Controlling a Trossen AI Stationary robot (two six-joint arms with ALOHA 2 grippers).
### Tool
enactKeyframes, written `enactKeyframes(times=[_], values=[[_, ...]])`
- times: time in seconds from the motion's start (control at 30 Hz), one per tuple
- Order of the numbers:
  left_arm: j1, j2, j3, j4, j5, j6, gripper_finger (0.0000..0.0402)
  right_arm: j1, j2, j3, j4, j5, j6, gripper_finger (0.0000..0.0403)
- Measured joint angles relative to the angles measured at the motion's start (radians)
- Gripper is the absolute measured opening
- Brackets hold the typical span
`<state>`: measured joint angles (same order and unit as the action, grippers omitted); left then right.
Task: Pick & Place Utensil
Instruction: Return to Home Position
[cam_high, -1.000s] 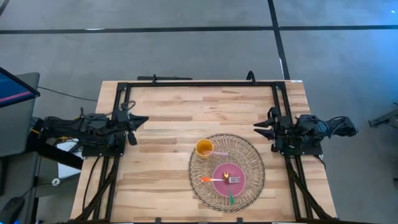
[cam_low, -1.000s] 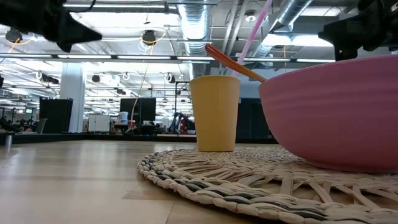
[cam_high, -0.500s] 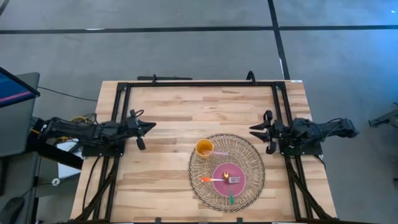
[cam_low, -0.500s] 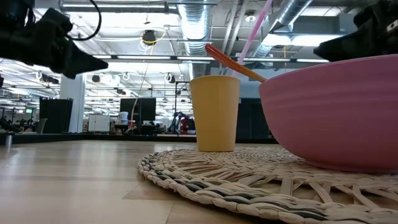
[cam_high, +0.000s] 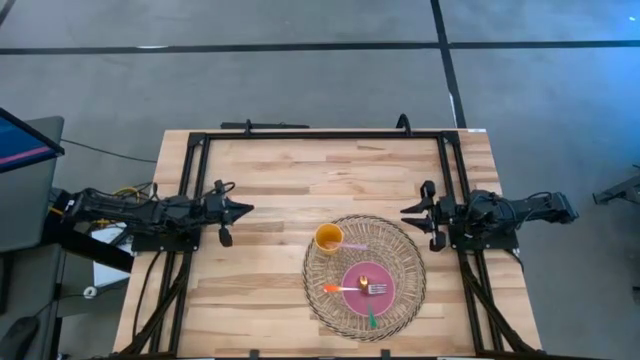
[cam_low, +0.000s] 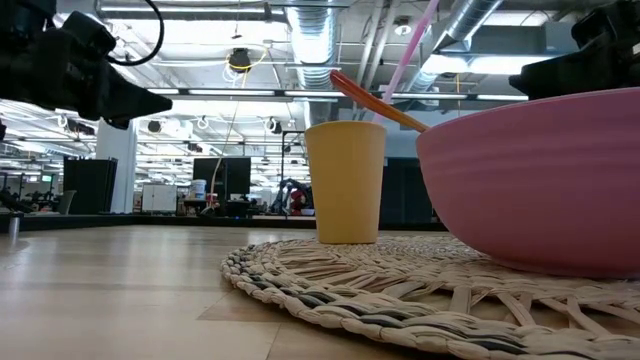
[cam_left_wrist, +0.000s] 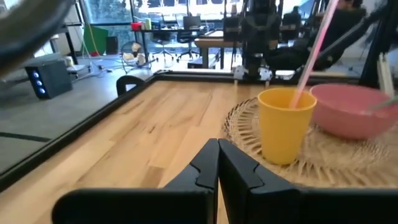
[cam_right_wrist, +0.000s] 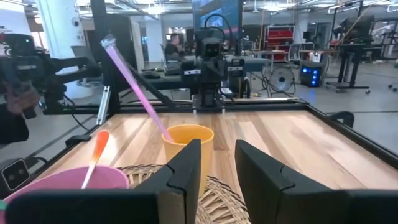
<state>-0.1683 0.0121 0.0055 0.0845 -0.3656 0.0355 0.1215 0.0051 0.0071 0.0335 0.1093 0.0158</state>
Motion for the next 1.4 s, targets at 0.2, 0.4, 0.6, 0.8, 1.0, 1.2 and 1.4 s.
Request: enactKeyframes(times=[0.2,0.4,0.6,0.8,1.0,1.2,1.4], values=[[0.000,0.069,0.000,-0.001,0.000,0.061,0.0008,0.000,0.000,0.000,0.000,0.000,0.000,0.0092],[0.000,0.156,0.000,0.022,0.008,0.056,0.0008,0.000,0.000,0.000,-0.001,0.000,0.000,0.0092],[-0.001,0.123,0.000,0.093,0.165,0.092,0.0008,0.001,0.000,-0.001,-0.003,-0.012,-0.015,0.0092],[0.000,0.014,0.000,0.071,0.208,0.114,0.0008,0.003,0.000,-0.001,-0.008,-0.034,-0.016,0.0092],[-0.001,-0.011,0.004,0.018,0.229,0.115,0.0008,0.003,0.000,-0.001,-0.007,-0.034,-0.015,0.0092],[-0.001,-0.012,0.002,-0.026,0.267,0.114,0.0008,0.003,0.000,-0.002,-0.007,-0.034,-0.015,0.0092],[-0.001,-0.011,0.001,-0.055,0.285,0.119,0.0008,0.003,0.000,-0.002,-0.008,-0.055,-0.015,0.0092]])
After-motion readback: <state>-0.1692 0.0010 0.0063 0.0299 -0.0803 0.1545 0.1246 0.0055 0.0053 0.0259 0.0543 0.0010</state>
